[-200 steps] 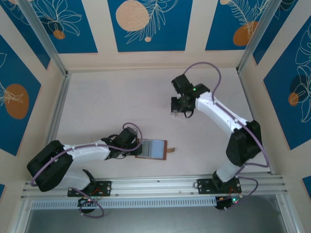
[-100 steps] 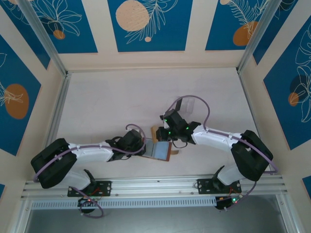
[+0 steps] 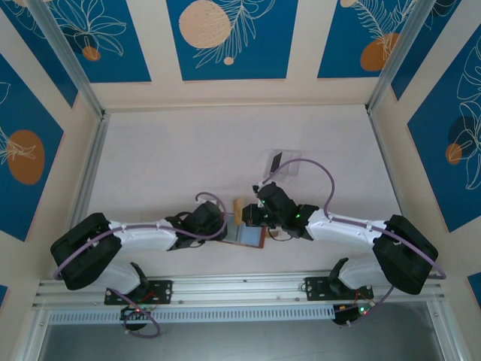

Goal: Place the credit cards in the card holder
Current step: Insert the credit card into the card slot.

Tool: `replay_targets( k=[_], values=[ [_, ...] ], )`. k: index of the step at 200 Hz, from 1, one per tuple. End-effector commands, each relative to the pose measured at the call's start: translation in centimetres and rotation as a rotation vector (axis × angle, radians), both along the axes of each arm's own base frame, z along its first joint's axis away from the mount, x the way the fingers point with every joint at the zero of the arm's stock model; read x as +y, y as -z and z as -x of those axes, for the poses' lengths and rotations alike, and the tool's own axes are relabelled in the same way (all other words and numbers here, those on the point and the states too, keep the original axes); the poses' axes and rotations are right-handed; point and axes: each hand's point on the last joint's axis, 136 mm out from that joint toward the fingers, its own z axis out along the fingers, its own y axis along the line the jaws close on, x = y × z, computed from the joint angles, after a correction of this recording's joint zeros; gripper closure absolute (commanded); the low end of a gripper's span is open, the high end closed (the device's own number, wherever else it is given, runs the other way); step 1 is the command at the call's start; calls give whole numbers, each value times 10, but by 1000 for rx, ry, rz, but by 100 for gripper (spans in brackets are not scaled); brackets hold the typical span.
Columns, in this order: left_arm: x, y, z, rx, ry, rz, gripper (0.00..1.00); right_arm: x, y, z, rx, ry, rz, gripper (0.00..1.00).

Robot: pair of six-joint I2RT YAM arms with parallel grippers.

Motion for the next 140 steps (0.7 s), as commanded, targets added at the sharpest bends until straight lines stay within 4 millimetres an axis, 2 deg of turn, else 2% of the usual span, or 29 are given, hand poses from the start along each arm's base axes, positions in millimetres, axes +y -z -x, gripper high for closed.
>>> replay_targets(
  k=[1, 72, 103, 140],
  values=[
    [27, 52, 47, 199, 44, -147, 72, -12, 7, 4, 27, 46, 22, 100],
    [27, 52, 48, 200, 41, -149, 72, -31, 24, 16, 59, 159, 5, 100],
    [26, 54, 49, 206, 46, -151, 72, -30, 29, 18, 68, 187, -29, 100],
    [26, 55, 49, 205, 50, -153, 72, -26, 24, 17, 78, 198, -82, 100]
  ],
)
